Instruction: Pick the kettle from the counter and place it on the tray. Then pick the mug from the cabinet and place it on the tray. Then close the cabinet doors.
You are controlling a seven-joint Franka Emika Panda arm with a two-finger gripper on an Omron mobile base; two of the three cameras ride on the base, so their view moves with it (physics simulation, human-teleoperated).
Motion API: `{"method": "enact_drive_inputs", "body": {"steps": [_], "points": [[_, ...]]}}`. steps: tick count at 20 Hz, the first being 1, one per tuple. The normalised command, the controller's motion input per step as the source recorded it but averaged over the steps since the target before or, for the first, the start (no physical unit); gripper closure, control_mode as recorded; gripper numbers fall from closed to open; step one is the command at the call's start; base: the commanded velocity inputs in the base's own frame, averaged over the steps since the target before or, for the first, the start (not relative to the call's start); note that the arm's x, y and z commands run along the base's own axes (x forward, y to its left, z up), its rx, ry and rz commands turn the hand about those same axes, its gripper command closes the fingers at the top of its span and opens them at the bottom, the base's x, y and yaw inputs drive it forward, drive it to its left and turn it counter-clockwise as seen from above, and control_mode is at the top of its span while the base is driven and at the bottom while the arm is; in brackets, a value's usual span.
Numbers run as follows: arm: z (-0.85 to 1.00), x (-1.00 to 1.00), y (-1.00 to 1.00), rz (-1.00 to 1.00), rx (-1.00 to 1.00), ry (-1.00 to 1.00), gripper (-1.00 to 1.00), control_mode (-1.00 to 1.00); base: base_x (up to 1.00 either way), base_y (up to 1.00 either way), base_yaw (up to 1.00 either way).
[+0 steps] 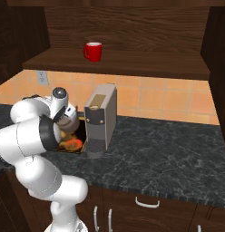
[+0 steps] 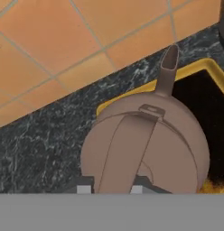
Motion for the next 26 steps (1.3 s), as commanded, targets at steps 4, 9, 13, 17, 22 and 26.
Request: {"method": "enact_drive_inputs", "body": {"steps": [4,9,13,17,22,26], "points": [[-0.21,0.09,-0.18,-0.08,0.12,-0.01,1.00,-1.00,0.00,0.00,0.00],[-0.27,0.06,-0.13,-0.08,0.07,0.01,-1.00,-1.00,0.00,0.00,0.00],[-0.18,0.00,-0.33,-0.09,0.04,0.11,-1.00,-1.00,0.00,0.00,0.00],[0.07,0.00,-0.17,-0.10,0.03,0.04,-1.00,-1.00,0.00,0.00,0.00],[0.16,0.00,0.00,-0.10,0.00,0.00,-1.00,-1.00,0.00,0.00,0.00],[0.00,0.02,0.00,-0.13,0.08,-0.22,-1.00,-1.00,0.00,0.00,0.00]]}}
